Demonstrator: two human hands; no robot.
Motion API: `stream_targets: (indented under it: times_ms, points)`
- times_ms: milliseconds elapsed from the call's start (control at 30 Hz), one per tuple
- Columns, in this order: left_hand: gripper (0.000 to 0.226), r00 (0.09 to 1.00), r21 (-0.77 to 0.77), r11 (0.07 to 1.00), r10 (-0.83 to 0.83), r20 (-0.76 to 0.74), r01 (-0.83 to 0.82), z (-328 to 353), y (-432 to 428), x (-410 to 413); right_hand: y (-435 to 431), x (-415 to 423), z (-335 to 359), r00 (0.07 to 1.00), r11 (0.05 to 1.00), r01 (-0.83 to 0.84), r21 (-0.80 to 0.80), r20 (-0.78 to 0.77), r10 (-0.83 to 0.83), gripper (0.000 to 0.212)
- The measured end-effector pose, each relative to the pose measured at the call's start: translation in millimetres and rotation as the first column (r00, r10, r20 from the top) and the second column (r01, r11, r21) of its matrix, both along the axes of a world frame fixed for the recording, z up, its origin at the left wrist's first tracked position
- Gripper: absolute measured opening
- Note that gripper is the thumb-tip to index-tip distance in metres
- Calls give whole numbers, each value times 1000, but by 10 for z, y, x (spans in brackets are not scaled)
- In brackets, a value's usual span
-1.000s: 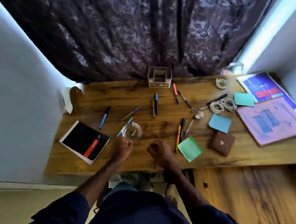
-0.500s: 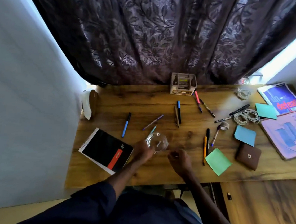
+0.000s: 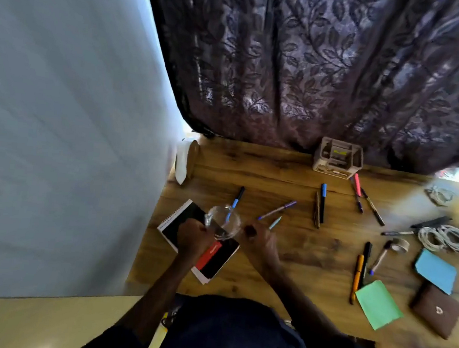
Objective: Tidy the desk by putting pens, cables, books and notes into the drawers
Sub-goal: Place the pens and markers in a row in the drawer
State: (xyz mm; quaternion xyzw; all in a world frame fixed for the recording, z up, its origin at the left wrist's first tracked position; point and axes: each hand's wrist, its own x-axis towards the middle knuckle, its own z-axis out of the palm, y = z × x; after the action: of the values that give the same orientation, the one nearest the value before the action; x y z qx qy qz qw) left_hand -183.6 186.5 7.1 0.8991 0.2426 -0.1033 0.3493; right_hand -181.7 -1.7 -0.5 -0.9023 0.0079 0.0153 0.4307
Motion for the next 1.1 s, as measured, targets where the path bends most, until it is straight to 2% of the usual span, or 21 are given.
stream_targets:
  times_ms: [67,100,167,233,267,400,567,667,767,900,967,1100]
  points:
    - [50,994,-2,994,105,13,-105,-19,252,29,196,47,-118,978,978,-206,-42,5,207,12]
    - [44,987,-20,987,158,8,-158,-7,340,32,258,55,-215,935,934,-353,-47,13,354,23]
    - [36,972,-41,971,235,-1,-235,20,450,23,294,55,-460,795,789,-601,-129,11,607,47]
    - [28,959,-55,958,282,-20,-283,56,498,-1,251,88,-645,688,663,-711,-237,-36,725,60]
    - [26,953,-62,951,303,-22,-304,50,510,-12,217,103,-682,664,629,-733,-258,-71,745,61]
    - [25,923,-127,915,383,-26,-383,-44,509,-37,75,181,-536,674,625,-730,-276,-139,726,51]
    - [29,902,-165,889,431,-11,-427,-44,430,-36,-94,148,-417,815,759,-580,-296,-209,541,41]
    - [37,901,-198,886,433,32,-419,-37,446,-21,-93,126,-321,861,784,-508,-357,-210,463,34]
    - [35,908,-176,899,415,50,-401,-21,566,41,-33,158,-247,896,834,-437,-337,-245,370,24]
    - [23,913,-129,906,408,17,-403,-35,800,209,205,328,-84,882,851,-470,-236,-175,438,11]
    - [23,912,-112,906,410,-4,-408,-104,917,327,390,473,6,874,849,-485,-212,-152,462,16]
    - [61,870,-66,868,492,-27,-493,-534,1149,609,760,744,7,889,867,-458,-196,-104,446,20]
